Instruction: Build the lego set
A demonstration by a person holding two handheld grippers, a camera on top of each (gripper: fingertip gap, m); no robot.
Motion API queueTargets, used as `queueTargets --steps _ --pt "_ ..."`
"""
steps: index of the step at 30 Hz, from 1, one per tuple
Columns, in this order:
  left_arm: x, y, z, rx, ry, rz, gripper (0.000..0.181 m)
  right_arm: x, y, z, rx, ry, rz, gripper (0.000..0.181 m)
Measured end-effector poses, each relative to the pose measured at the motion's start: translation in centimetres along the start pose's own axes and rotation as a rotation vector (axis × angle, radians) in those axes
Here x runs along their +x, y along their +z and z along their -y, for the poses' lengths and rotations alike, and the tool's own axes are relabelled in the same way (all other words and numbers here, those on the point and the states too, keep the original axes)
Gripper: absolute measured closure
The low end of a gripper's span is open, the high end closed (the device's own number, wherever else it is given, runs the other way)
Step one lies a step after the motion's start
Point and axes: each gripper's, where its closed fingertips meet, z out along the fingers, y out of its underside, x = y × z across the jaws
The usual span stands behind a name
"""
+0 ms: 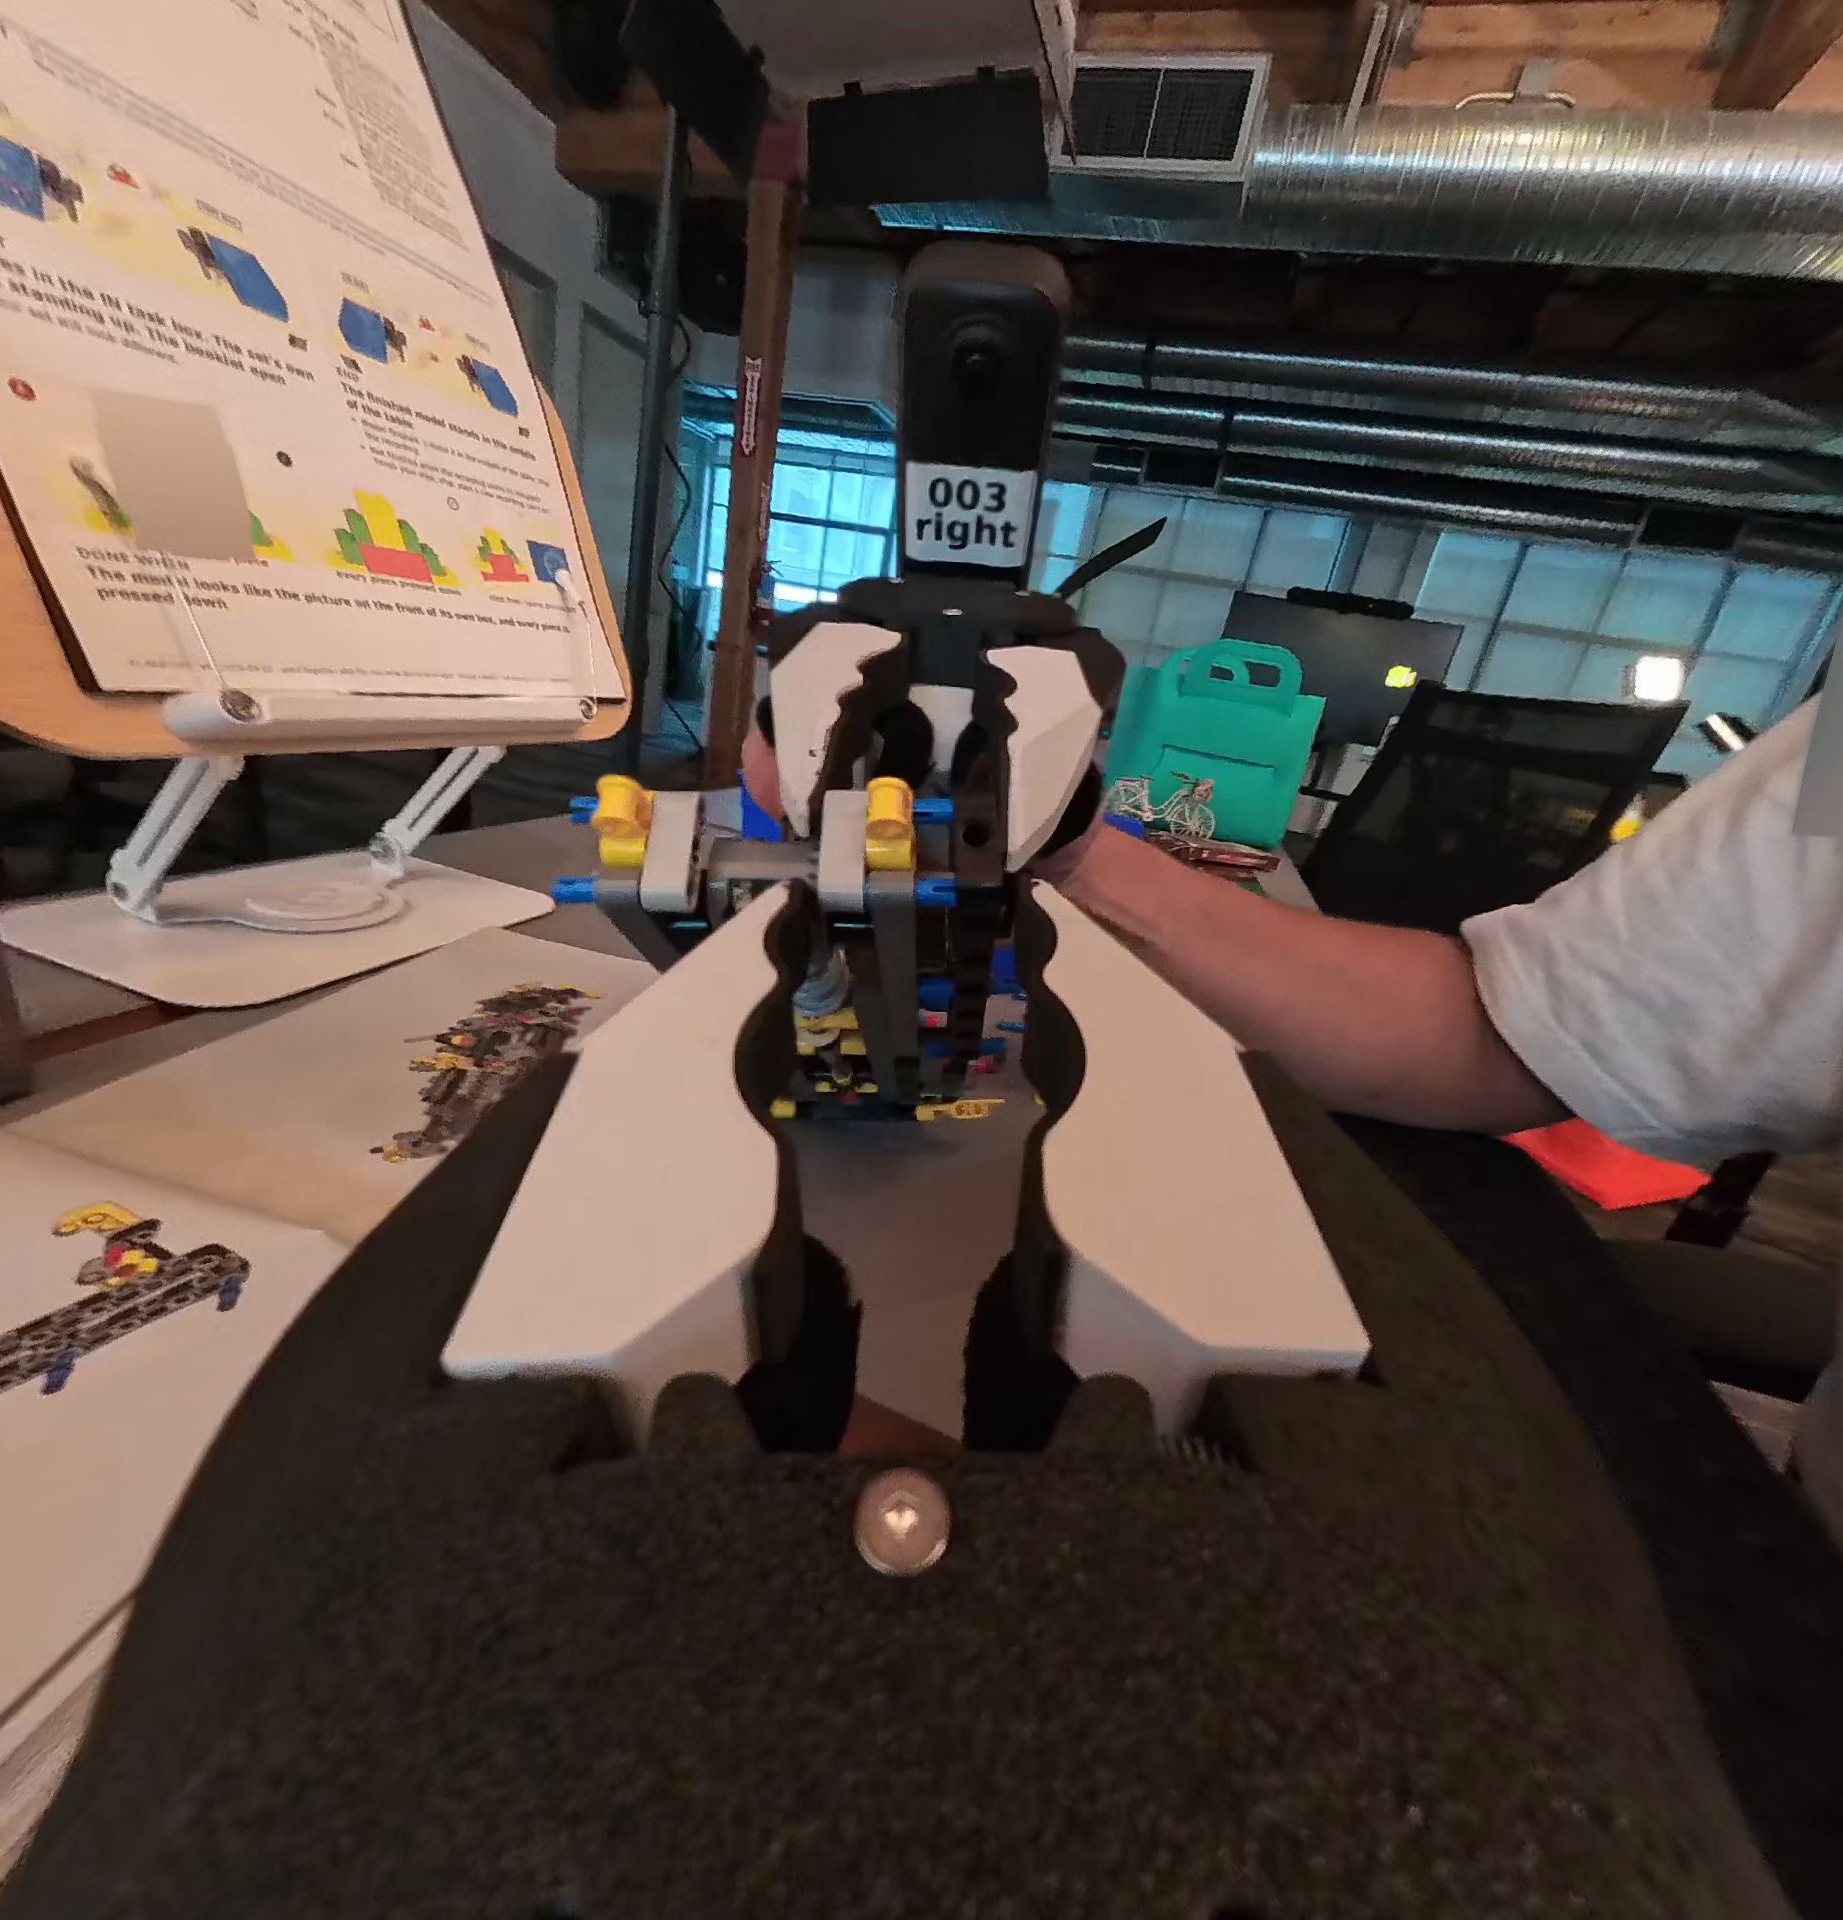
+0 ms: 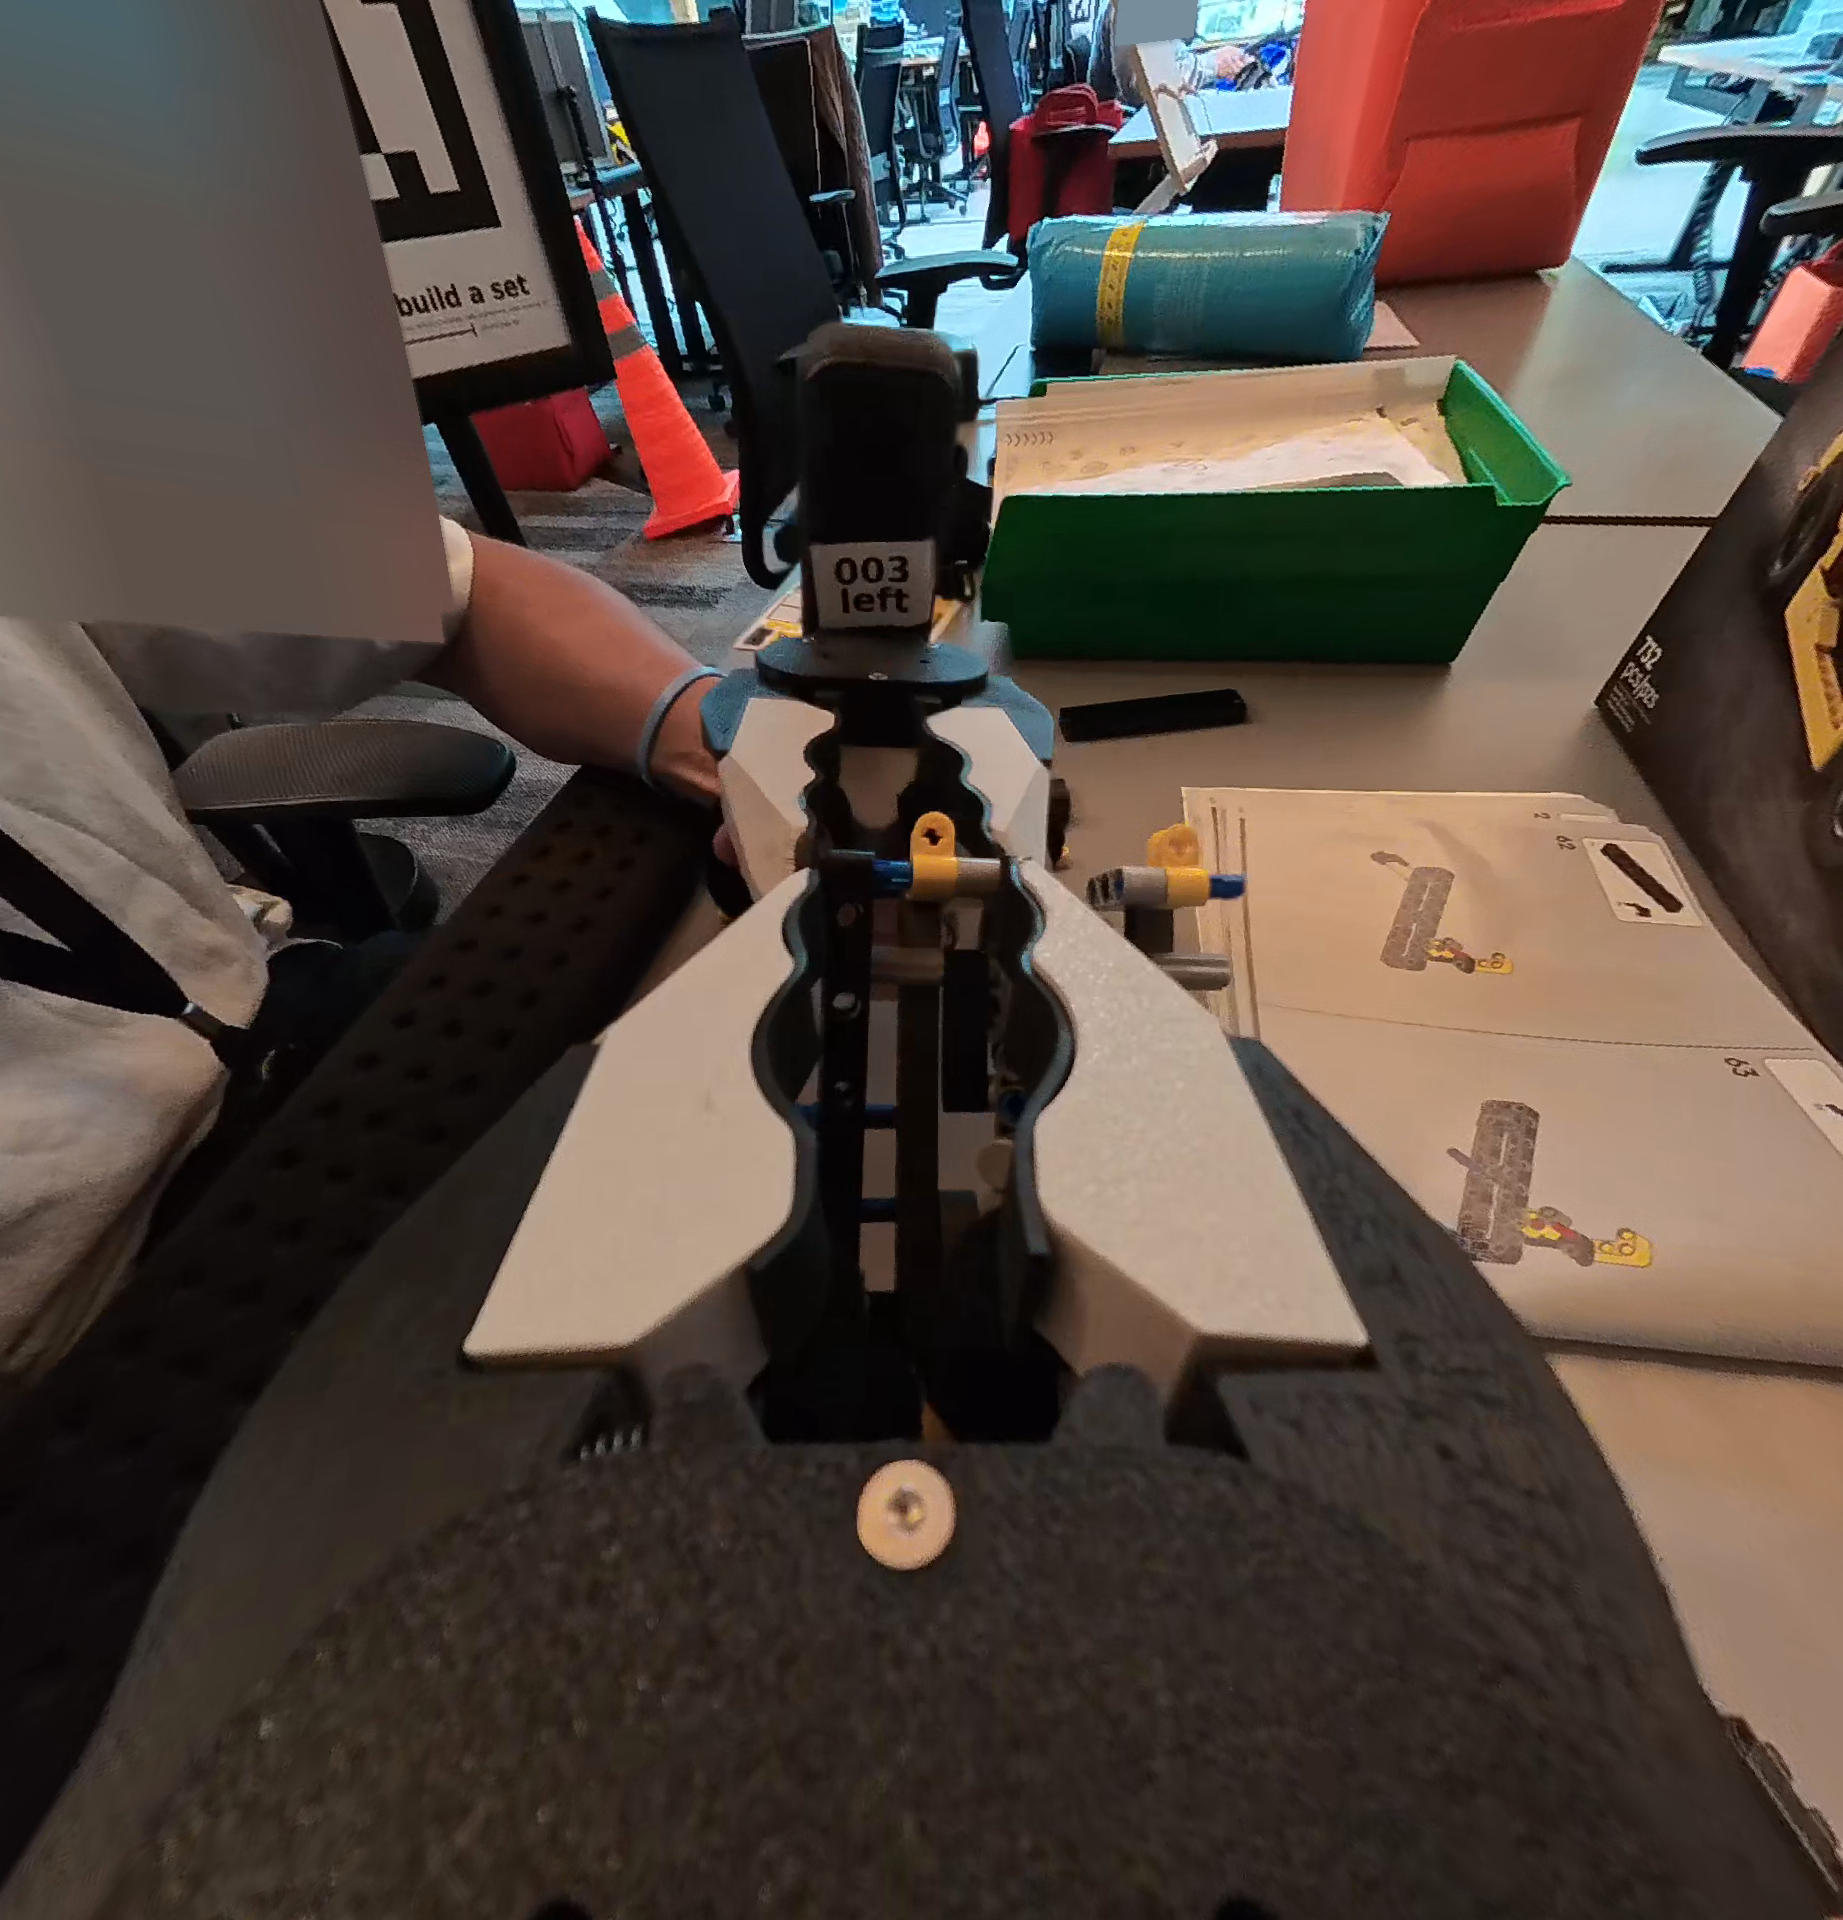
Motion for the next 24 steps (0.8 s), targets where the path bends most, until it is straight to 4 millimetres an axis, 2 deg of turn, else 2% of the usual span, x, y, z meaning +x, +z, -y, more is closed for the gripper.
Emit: queueTargets --steps 13,18,24 --pt "0.57 0.08 -0.12 -0.030 0.144 0.026 0.142 -0.59 -0.06 -0.03 -0.037 -0.039 -0.007 0.150" --pt "0.78 -0.03 -0.55 -0.059 0.157 0.001 0.143 -0.80 0.09 -0.49 -0.075 -0.102 -0.067 0.149" --pt "0.82 0.02 -0.66 -0.064 0.200 0.021 0.143 -0.88 0.10 -0.63 -0.091 -0.073 -0.031 0.149"
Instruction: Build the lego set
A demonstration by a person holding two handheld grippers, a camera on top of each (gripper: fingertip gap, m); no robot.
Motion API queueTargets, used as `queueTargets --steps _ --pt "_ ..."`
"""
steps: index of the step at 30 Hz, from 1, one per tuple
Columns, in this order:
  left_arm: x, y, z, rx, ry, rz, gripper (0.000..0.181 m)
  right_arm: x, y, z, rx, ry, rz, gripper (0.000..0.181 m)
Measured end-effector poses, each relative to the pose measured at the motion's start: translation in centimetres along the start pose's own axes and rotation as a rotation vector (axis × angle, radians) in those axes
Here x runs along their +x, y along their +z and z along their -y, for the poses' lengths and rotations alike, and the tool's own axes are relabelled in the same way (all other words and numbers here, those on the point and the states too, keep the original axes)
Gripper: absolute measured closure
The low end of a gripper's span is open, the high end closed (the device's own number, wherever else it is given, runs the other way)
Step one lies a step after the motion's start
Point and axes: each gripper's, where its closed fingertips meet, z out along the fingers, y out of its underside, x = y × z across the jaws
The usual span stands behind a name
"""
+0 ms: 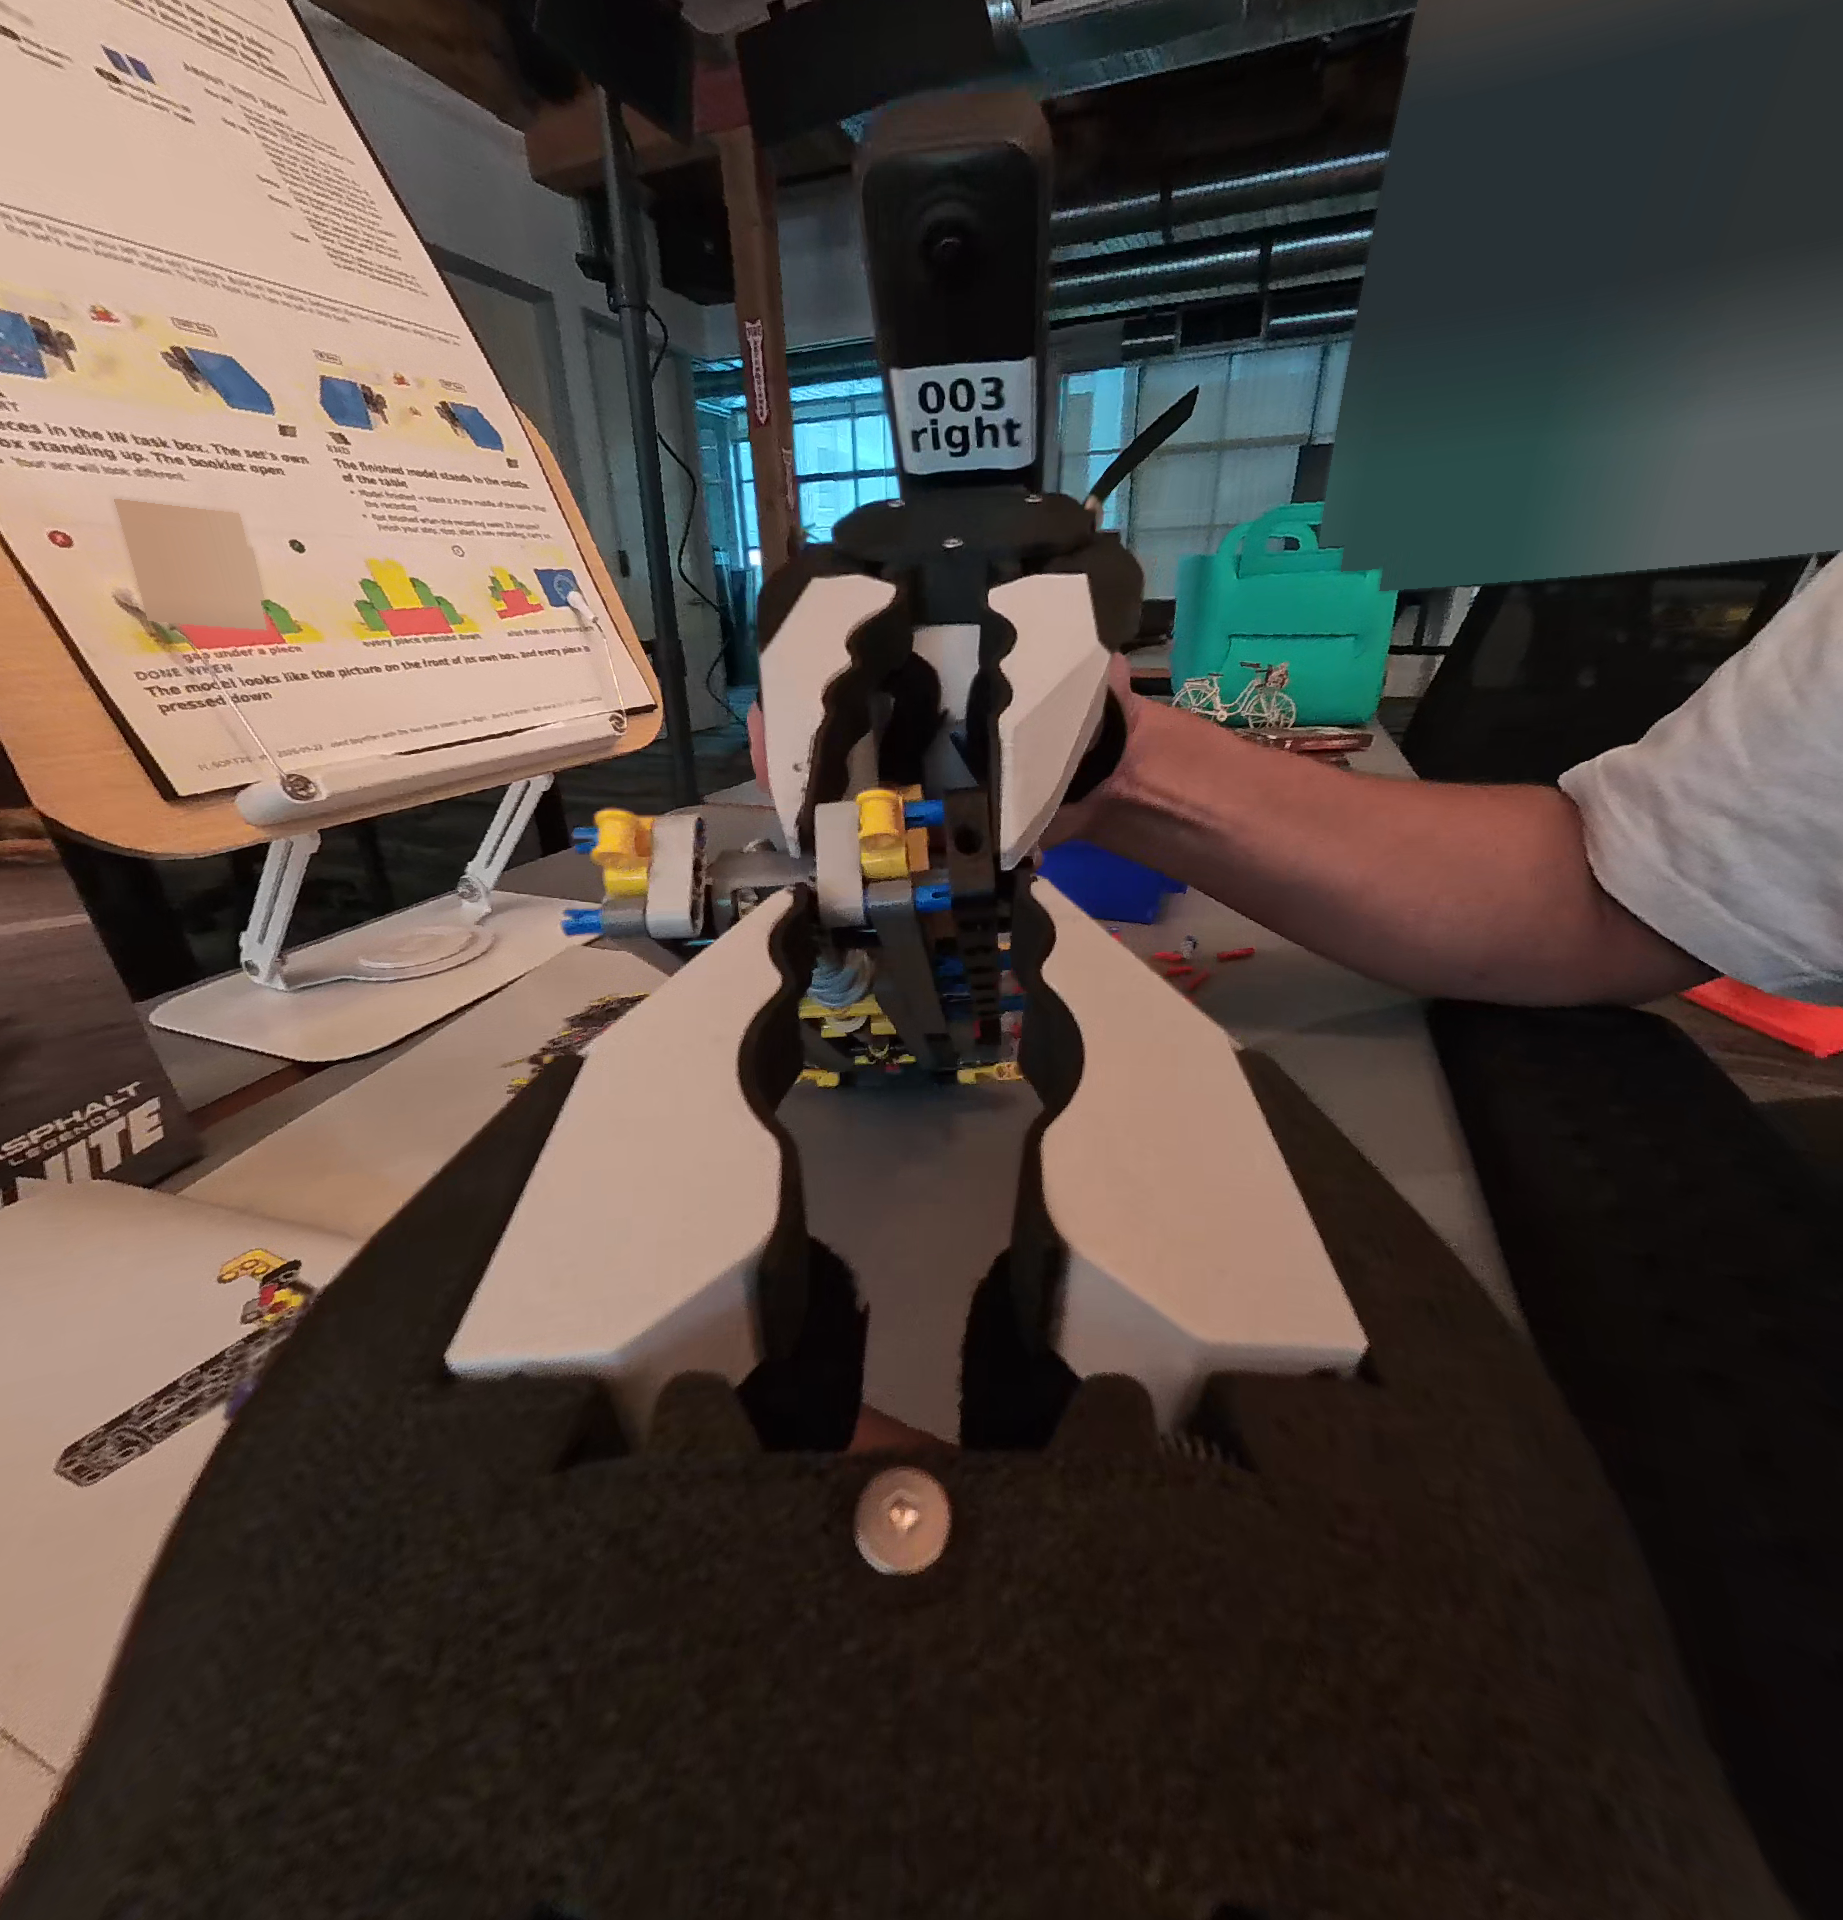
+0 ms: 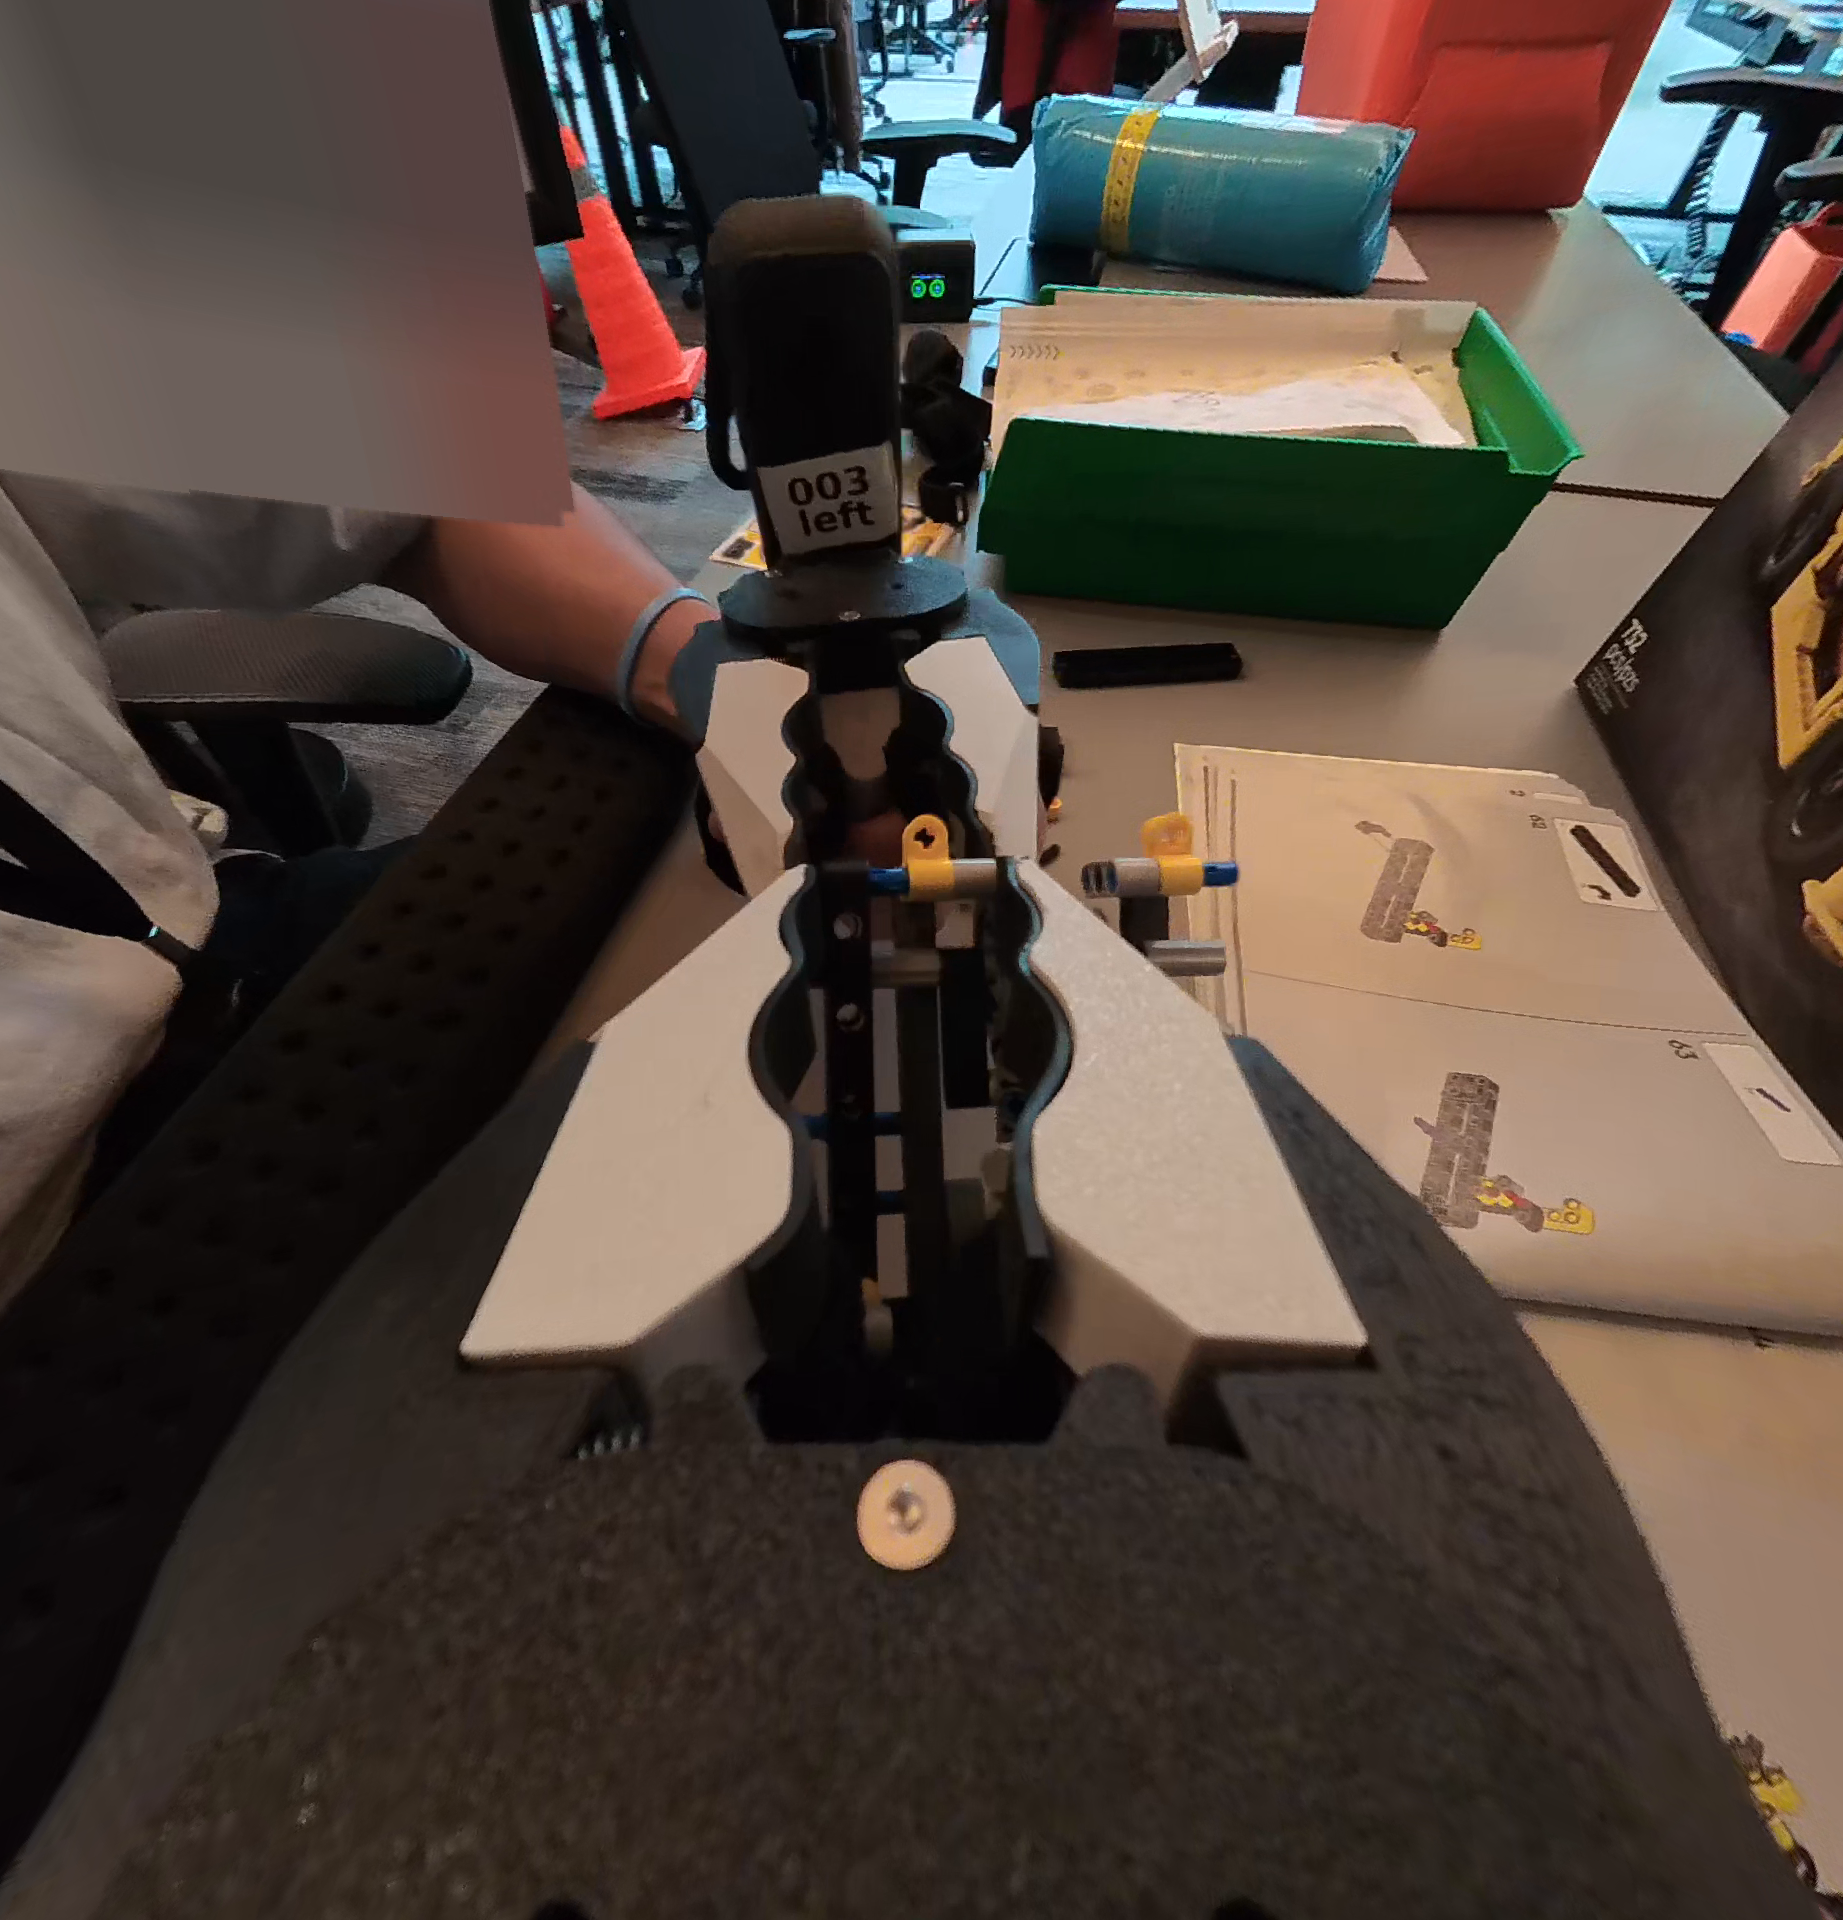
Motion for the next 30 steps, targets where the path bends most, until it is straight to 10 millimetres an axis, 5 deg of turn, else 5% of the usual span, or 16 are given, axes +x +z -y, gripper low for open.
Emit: queueTargets --steps 30 --pt "0.46 0.00 -0.44 -0.051 0.004 -0.023 0.145 -0.47 0.16 -0.41 -0.047 -0.053 -0.051 0.151"
